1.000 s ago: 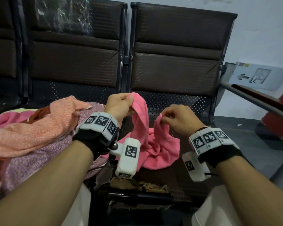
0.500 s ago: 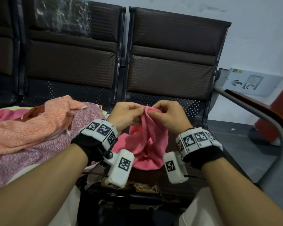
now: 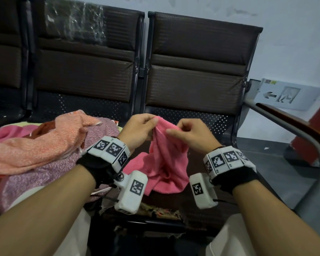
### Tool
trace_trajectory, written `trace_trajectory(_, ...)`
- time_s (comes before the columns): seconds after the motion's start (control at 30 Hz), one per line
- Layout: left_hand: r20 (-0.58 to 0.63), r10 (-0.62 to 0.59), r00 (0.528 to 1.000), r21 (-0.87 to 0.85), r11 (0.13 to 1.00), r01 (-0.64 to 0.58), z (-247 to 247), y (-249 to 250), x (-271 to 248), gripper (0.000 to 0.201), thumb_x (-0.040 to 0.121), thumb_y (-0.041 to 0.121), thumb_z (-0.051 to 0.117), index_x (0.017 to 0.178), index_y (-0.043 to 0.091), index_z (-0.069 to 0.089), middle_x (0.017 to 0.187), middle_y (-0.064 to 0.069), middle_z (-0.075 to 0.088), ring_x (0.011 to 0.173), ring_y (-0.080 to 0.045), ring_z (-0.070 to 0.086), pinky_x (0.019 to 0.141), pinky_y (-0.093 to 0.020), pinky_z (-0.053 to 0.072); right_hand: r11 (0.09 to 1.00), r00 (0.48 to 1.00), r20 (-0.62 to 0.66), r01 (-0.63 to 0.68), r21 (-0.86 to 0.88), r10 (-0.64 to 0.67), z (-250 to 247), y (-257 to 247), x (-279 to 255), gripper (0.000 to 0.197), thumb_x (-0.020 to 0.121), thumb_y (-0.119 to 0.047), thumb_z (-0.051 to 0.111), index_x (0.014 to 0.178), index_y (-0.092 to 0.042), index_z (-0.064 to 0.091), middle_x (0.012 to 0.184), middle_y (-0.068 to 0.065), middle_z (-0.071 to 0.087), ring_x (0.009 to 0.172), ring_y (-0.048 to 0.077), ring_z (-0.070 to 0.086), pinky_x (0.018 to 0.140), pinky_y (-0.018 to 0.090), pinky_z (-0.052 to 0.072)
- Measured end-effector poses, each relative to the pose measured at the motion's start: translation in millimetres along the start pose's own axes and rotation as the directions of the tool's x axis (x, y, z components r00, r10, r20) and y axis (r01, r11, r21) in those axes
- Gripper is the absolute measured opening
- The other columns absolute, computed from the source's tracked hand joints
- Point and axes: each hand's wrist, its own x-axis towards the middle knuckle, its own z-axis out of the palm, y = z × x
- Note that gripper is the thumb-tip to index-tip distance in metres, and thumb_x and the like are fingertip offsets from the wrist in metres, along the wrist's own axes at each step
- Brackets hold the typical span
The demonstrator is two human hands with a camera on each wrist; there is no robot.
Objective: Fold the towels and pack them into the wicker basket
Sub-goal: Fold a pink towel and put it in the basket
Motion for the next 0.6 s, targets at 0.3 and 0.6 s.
trace_trajectory(0.3,-0.385,-0.209,0.899,-0.191,0.971,0.144,-44.0,-1.5,10.2,0.031,0.093,0.014,0.034,0.064,0.013,0.046,0.064,-0.001,0.041,0.062,-0.015,0.040,0.057,-0.029,0.031,0.973,0.927,0.340,-0.087,-0.216,0.159,-6.7,21.5,-13.0,0.033,0.072,-0.047,0.077,0.073,-0.015,0.074,0.058,-0.005,0.061,0.054,0.005,0.053,0.053,0.023,0.041)
trace_trajectory(0.6,-0.521,-0.066,0.851,0.241,0.945,0.221,-82.0,-4.5,5.0,0.045,0.096,0.022,0.025,0.102,-0.009,0.057,0.120,-0.033,0.054,0.113,-0.042,0.051,0.100,-0.046,0.040,0.534,0.736,0.356,-0.009,-0.846,0.576,-19.8,47.9,-39.2,0.050,0.072,-0.077,0.055,0.085,-0.029,0.065,0.088,-0.010,0.064,0.090,0.013,0.058,0.095,0.037,0.037)
